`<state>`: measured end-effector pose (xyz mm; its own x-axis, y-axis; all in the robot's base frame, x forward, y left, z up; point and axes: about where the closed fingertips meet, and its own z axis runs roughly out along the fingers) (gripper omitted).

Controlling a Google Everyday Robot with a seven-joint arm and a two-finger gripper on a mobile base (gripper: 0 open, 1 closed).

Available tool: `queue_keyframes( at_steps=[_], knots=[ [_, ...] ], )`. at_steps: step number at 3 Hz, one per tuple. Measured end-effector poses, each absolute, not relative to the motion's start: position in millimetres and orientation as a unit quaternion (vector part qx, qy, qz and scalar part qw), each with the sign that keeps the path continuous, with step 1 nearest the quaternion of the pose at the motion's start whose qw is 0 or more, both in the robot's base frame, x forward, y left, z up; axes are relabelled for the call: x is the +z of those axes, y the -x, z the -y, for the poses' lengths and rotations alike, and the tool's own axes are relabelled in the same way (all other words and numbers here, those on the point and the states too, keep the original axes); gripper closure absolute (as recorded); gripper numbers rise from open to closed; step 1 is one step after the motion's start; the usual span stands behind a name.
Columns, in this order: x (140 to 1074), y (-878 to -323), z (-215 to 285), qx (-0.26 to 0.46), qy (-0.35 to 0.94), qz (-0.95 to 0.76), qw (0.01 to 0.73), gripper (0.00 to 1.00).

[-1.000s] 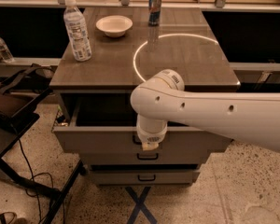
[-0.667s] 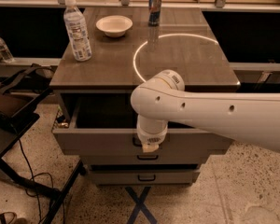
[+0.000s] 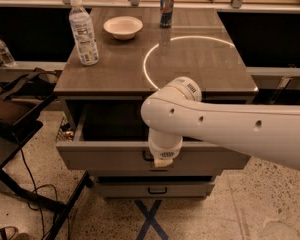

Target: Open top drawer

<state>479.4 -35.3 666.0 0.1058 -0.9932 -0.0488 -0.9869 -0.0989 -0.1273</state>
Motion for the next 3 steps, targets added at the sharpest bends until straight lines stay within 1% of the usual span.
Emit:
queue_keyframes(
  at_steps=[3],
  knots=[
    [684.0, -477.2, 43.0, -0.036, 0.739, -0.669, 0.067, 1.0]
  ],
)
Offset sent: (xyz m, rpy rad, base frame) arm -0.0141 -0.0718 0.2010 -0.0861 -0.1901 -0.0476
